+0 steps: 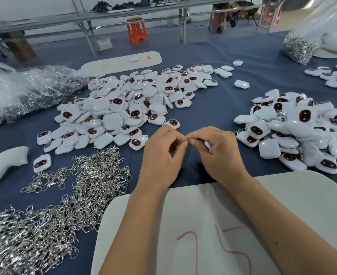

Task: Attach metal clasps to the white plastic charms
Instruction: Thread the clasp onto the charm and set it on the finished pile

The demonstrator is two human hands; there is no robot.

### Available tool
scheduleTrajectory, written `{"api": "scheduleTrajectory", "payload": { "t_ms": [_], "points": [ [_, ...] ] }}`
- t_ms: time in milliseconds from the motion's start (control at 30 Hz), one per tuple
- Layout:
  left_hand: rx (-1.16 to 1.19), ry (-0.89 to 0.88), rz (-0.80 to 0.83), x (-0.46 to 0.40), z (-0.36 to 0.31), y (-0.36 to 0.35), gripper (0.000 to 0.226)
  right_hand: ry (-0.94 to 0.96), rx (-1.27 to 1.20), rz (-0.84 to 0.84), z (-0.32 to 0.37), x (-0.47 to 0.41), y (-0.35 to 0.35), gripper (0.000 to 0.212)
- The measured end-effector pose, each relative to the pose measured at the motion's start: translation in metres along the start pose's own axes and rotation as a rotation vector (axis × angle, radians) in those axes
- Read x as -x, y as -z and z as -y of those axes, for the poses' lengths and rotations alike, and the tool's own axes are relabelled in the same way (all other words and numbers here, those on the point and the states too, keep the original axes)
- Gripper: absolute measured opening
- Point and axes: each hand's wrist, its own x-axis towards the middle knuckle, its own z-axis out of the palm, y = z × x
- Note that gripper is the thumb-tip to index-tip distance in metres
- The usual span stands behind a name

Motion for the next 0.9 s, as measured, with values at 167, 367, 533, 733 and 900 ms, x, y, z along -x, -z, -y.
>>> {"api": "scheduleTrajectory", "payload": {
  "t_ms": [167, 367, 533, 733, 900],
  "points": [
    [0.003, 0.064, -0.045, 0.0017, -0.0039, -0.0049, 0.013, 0.105, 0.138, -0.045, -0.0011, 0.0001, -0.0007, 0.017],
    [0.040, 0.067, -0.085, 0.0007, -0.0087, -0.0046, 0.015, 0.069, 0.114, -0.137, 0.0020, 0.0016, -0.0044, 0.012],
    [0.022, 0.028, -0.056, -0.0009, -0.0085, -0.0037, 0.015, -0.201, -0.105, -0.142, 0.0003, 0.0012, -0.0028, 0.011],
    [0.020, 0.002, -0.055, -0.0017, -0.0083, -0.0016, 0.017, -0.189, -0.301, 0.035, 0.0023, -0.0008, 0.0005, 0.019],
    [0.041, 0.017, -0.062, -0.0021, -0.0088, -0.0022, 0.016, -0.247, -0.326, -0.001, -0.0004, -0.0011, 0.0029, 0.016]
  ]
}}
